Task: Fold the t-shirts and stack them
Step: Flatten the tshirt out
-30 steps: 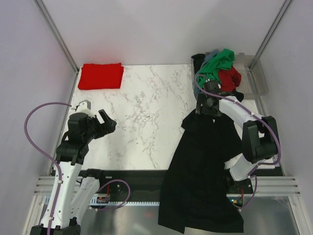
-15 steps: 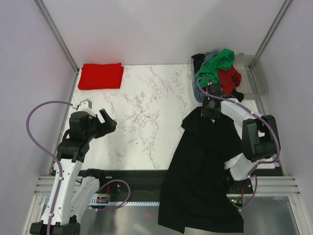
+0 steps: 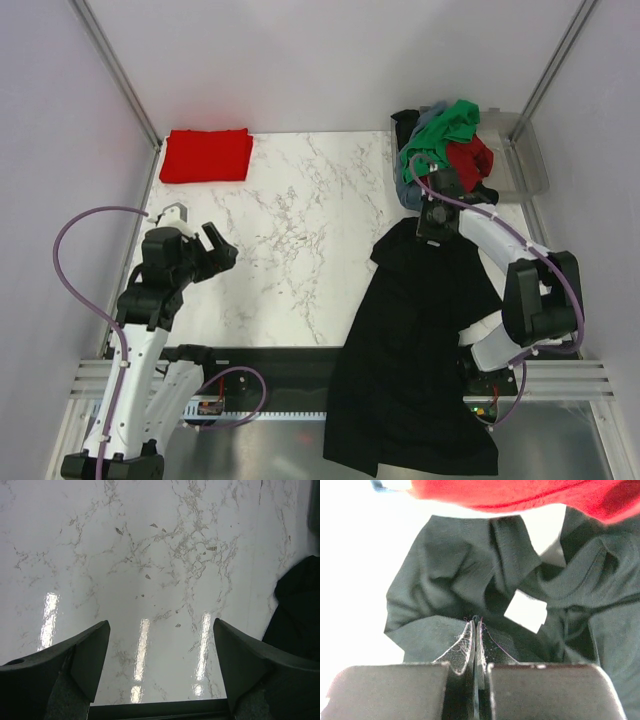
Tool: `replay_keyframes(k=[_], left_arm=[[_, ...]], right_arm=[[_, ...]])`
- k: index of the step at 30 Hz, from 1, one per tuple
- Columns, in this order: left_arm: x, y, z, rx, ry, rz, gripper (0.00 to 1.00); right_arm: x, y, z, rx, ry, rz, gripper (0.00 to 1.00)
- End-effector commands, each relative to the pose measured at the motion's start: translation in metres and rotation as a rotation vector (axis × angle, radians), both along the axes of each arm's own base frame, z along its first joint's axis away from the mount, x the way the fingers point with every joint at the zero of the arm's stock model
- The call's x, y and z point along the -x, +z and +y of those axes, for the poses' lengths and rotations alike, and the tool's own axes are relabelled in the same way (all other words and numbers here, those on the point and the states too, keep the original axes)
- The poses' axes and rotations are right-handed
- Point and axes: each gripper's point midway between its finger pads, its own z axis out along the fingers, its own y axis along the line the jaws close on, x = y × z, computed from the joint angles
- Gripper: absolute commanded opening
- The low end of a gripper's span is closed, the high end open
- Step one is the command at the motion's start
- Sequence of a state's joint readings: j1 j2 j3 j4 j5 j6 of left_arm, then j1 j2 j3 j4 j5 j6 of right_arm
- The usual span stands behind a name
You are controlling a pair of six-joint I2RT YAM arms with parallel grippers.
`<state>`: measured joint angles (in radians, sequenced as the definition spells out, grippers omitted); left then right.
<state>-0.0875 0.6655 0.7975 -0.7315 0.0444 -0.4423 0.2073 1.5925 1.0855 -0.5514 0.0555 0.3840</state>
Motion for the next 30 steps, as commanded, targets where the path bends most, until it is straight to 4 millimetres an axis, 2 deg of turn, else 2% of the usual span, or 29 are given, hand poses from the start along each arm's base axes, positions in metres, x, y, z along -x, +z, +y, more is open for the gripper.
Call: replay_keyframes(k=[1,2,3,4,5,7,8,10,12,14,15,17,18,20,21,23,24,26,28,29,30], left_arm=[[-0.003,0.005,0.000,0.027,0.040,-0.008,0.91],[-0.003,0.006,-0.004,0.037,0.034,-0.009,0.90],[-0.003,0.005,-0.007,0.046,0.032,0.000,0.90],[-0.001,0.006,-0.017,0.070,0.013,0.007,0.89],[-0.001,0.006,-0.023,0.081,-0.002,0.013,0.88],[0.002,0.007,-0.040,0.092,-0.029,0.027,0.87],[0.004,0.007,-0.047,0.092,-0.043,0.034,0.86],[0.010,0.004,-0.066,0.090,-0.082,0.068,0.86],[0.021,0.003,-0.087,0.074,-0.147,0.087,0.85],[0.030,-0.005,-0.103,0.071,-0.171,0.133,0.83],[0.041,-0.008,-0.118,0.074,-0.213,0.150,0.82],[0.051,-0.020,-0.135,0.055,-0.252,0.200,0.80],[0.064,-0.024,-0.151,0.049,-0.298,0.214,0.79],[0.075,-0.036,-0.172,-0.002,-0.342,0.249,0.77],[0.089,-0.040,-0.186,-0.031,-0.387,0.253,0.74],[0.099,-0.049,-0.211,-0.080,-0.436,0.284,0.72],[0.112,-0.051,-0.225,-0.098,-0.484,0.290,0.69],[0.122,-0.053,-0.252,-0.132,-0.535,0.305,0.64],[0.140,-0.055,-0.273,-0.167,-0.616,0.307,0.57],[0.145,-0.046,-0.289,-0.155,-0.653,0.301,0.56],[0.159,-0.057,-0.299,-0.202,-0.713,0.325,0.55]], right_arm=[[-0.023,0.082,0.017,-0.106,-0.005,-0.178,0.00],[-0.024,0.096,0.017,-0.111,-0.006,-0.189,0.00],[-0.040,0.135,0.021,-0.130,-0.005,-0.273,0.00],[-0.045,0.152,0.022,-0.138,-0.004,-0.303,0.00],[-0.054,0.187,0.022,-0.151,-0.006,-0.367,0.00],[-0.063,0.202,0.016,-0.128,-0.029,-0.388,0.00],[-0.072,0.222,0.007,-0.123,-0.057,-0.426,0.00],[-0.080,0.213,-0.007,-0.105,-0.098,-0.383,0.00],[-0.088,0.210,-0.031,-0.096,-0.169,-0.375,0.00],[-0.088,0.202,-0.056,-0.085,-0.234,-0.358,0.00],[-0.088,0.200,-0.060,-0.088,-0.242,-0.353,0.00],[-0.085,0.194,-0.061,-0.097,-0.234,-0.336,0.00],[-0.083,0.193,-0.059,-0.100,-0.223,-0.333,0.00],[-0.079,0.184,-0.055,-0.117,-0.210,-0.317,0.00],[-0.076,0.184,-0.055,-0.119,-0.207,-0.318,0.00],[-0.072,0.175,-0.055,-0.117,-0.208,-0.304,0.00],[-0.071,0.172,-0.055,-0.116,-0.208,-0.299,0.00],[-0.068,0.166,-0.056,-0.113,-0.208,-0.286,0.00],[-0.065,0.164,-0.051,-0.130,-0.187,-0.278,0.00],[-0.063,0.161,-0.051,-0.126,-0.184,-0.271,0.00],[-0.061,0.160,-0.052,-0.122,-0.182,-0.271,0.00]])
